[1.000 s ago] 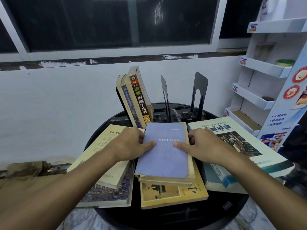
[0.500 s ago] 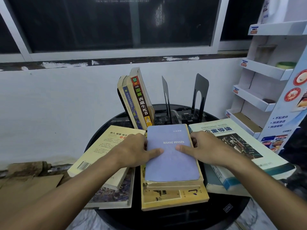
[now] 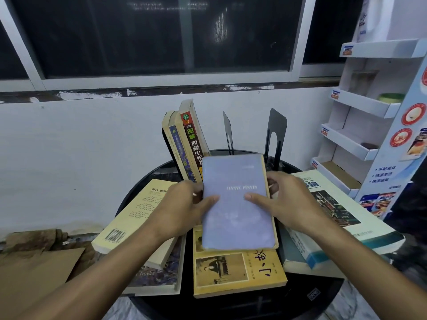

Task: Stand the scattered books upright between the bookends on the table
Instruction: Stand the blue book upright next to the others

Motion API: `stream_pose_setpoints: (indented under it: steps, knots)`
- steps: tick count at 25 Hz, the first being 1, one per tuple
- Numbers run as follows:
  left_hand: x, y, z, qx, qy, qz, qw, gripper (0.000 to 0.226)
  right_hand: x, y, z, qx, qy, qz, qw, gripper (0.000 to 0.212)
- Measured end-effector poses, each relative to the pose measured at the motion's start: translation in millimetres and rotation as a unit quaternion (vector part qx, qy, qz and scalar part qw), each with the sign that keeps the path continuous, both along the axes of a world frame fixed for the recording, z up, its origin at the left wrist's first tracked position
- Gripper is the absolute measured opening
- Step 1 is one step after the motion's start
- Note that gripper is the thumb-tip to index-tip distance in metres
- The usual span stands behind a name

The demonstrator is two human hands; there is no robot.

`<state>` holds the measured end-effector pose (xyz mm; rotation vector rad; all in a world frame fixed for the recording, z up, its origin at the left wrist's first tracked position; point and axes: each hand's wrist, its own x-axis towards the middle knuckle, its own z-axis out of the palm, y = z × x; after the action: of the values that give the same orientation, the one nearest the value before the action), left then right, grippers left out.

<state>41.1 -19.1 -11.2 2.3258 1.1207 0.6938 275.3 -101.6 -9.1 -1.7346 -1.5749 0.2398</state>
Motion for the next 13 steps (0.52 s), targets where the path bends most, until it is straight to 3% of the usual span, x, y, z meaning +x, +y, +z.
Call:
stream_pose_setpoints:
  steps: [2, 6, 13]
  knots:
    - [0.5, 1.8, 5.4, 0.055, -0.084, 0.006, 0.995, 0.021, 0.7, 5.9, 6.5, 0.079, -0.019, -0.020, 0.997, 0.037]
    - [7.1, 7.5, 8.4, 0.099, -0.209, 0.037, 0.972, 0.043, -0.2, 19.1, 8.9, 0.192, -0.007, -0.014, 0.981, 0.050]
    - [9.2, 9.0, -5.1, 0.088, -0.282, 0.025, 0.955, 0.066, 3.5, 29.4, -14.7, 0.253, 0.028, 0.024, 0.967, 0.067]
